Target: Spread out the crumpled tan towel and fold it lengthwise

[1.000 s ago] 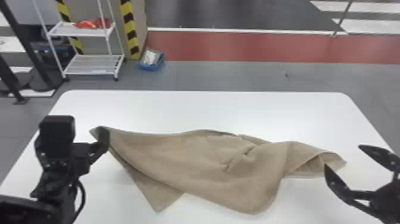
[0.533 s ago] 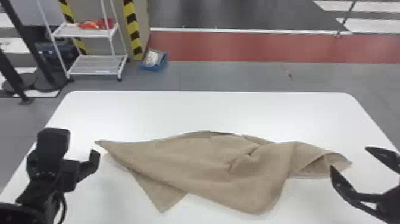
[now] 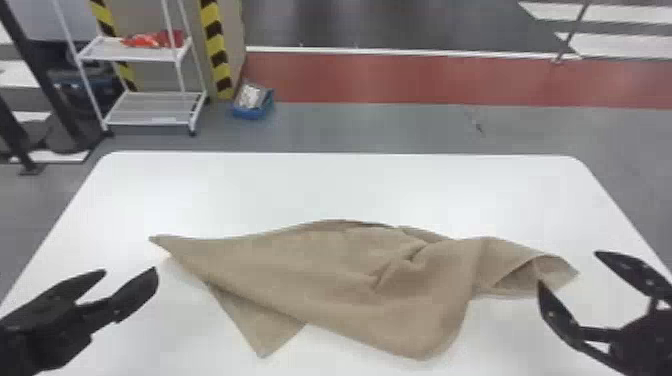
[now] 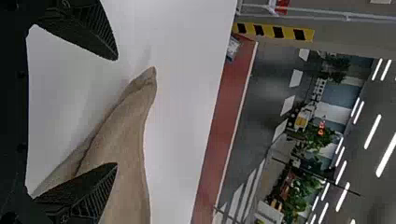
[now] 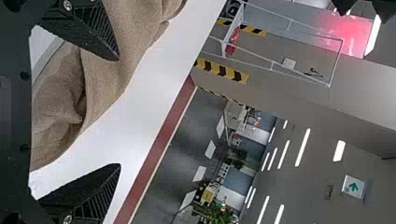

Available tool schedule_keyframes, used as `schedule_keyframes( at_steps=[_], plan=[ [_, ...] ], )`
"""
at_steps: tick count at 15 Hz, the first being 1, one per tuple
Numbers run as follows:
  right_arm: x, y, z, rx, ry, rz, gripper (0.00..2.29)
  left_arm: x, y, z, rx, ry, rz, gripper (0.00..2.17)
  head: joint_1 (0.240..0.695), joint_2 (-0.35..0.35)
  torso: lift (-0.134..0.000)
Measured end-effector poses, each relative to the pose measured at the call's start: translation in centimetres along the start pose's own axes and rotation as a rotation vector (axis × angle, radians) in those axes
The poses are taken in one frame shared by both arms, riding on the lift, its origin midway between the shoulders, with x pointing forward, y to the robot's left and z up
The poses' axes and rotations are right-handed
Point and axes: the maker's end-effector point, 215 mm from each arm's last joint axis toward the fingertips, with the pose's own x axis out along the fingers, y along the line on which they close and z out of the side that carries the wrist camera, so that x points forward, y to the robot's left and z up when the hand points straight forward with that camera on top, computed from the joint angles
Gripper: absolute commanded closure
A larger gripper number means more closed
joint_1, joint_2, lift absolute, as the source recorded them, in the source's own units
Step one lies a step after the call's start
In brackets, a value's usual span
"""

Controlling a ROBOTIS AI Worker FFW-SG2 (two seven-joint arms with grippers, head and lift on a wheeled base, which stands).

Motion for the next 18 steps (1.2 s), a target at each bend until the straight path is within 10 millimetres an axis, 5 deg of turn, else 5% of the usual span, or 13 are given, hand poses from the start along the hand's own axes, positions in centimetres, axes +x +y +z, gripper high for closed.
schedule_keyframes(
  at_steps=[4,9,12,18],
  plan=[
    [-0.5,0.8,0.6,-0.021,-0.041,0.002,0.08,0.5,-6.0,-0.5,0.060,-0.100,-0.135,0.45,0.695,-0.136,-0.124],
    [-1.8,1.0,1.1,-0.043,-0.093,-0.013,0.09,1.6,-12.2,-5.3,0.119,-0.029,-0.241,0.46,0.695,-0.253,-0.124],
    [-2.3,0.3,0.0,-0.036,-0.082,-0.032,0.09,1.7,-13.5,-8.5,0.208,0.032,-0.241,0.46,0.695,-0.295,-0.124],
    [-3.0,-0.8,1.1,-0.036,-0.140,-0.065,0.09,2.4,-14.2,-10.7,0.317,-0.007,-0.207,0.46,0.695,-0.335,-0.124]
  ],
)
